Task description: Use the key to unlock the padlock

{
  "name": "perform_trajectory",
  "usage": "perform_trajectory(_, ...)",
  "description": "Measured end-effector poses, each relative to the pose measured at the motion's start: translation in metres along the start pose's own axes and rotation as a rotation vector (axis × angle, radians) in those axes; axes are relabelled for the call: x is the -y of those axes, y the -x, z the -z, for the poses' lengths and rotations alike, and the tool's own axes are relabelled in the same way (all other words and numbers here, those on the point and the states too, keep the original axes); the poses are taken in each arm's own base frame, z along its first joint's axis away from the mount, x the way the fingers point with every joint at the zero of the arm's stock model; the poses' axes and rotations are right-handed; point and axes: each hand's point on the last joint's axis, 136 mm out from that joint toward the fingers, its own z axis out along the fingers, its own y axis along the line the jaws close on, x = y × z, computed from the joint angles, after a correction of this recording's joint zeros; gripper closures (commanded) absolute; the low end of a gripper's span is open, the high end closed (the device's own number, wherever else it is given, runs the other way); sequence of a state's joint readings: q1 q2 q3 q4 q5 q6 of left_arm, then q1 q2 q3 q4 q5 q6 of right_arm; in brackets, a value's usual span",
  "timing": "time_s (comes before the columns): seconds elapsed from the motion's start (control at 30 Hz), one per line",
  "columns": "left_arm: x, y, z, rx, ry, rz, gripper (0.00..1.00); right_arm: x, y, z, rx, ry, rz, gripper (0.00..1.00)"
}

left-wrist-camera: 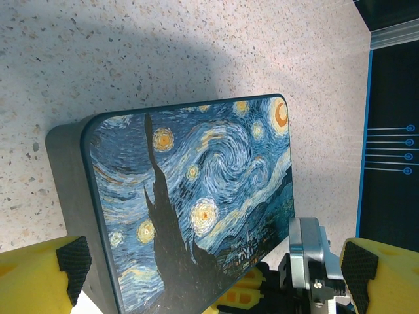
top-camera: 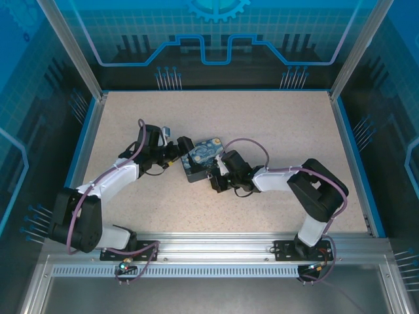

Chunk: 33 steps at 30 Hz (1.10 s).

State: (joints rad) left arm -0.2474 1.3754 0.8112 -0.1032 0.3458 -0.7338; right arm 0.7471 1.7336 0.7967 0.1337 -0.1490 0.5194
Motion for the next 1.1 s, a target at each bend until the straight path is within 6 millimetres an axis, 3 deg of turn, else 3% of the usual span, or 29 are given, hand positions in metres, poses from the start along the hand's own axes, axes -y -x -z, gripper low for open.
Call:
perform_trajectory(0.37, -0.030, -0.006, 0.003, 0.016, 0.140, -0.002, 0.01, 0.001, -0.001, 0.005, 0.011, -0.006, -0.107, 0.94)
perform_trajectory(0.83, -0.068, -0.041, -0.002, -0.018, 0.421, -0.138, 0.01, 0.002, 0.008, 0.006, 0.063, -0.002, -0.346, 0.98)
perform_trajectory(1.1, -0.066, -0.034, -0.011, 0.013, 0.437, -0.169, 0.01, 0.005, 0.014, 0.008, 0.096, -0.011, -0.435, 0.99)
